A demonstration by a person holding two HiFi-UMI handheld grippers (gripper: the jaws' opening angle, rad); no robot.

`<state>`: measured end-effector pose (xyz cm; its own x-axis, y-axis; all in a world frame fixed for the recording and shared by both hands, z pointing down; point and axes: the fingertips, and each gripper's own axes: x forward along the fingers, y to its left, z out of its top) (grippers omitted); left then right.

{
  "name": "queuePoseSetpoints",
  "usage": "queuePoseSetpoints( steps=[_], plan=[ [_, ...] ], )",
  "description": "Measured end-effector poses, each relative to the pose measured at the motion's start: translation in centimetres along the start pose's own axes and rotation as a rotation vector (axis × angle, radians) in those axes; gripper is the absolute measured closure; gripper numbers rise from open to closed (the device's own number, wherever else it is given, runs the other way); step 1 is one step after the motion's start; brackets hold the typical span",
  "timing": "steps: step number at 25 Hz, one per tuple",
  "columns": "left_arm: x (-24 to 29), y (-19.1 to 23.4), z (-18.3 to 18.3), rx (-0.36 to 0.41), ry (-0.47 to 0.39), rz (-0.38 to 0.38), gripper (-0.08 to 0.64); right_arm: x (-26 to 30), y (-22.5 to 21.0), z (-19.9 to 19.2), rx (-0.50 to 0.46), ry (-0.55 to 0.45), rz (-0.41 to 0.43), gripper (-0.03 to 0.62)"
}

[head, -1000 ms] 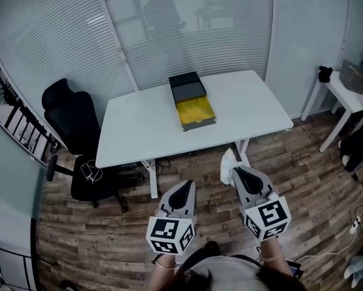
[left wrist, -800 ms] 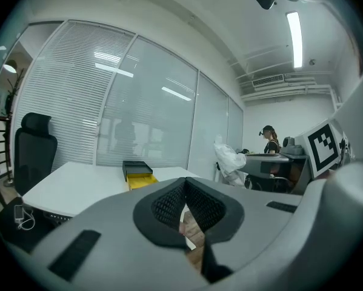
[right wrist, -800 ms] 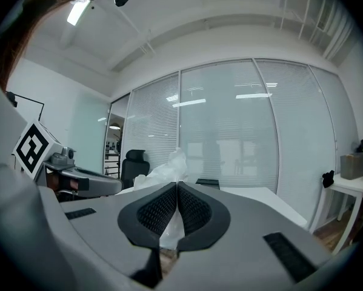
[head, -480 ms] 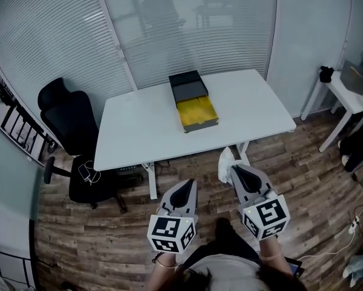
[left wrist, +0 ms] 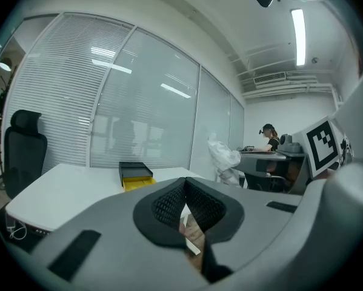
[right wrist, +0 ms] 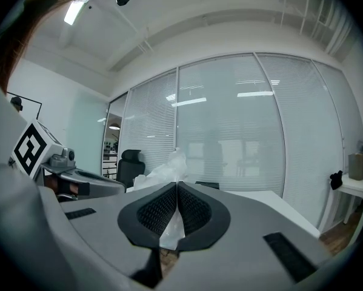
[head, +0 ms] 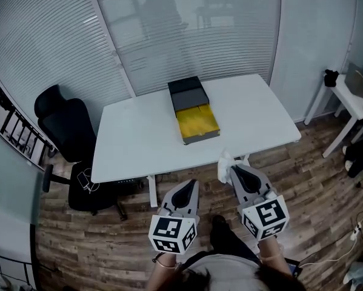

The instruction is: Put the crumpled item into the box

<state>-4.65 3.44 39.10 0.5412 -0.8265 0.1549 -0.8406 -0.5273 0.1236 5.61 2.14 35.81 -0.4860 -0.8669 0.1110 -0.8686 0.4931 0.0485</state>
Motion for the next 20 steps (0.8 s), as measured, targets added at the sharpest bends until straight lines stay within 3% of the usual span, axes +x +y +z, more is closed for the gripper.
queuePoseSetpoints(
  steps=[20],
  plan=[
    [13.1,6.7,3.5,-0.010,0.002,0.082,0.543,12.7,-9.3,0.8,0.016,-0.003,0.070,0.562]
  ],
)
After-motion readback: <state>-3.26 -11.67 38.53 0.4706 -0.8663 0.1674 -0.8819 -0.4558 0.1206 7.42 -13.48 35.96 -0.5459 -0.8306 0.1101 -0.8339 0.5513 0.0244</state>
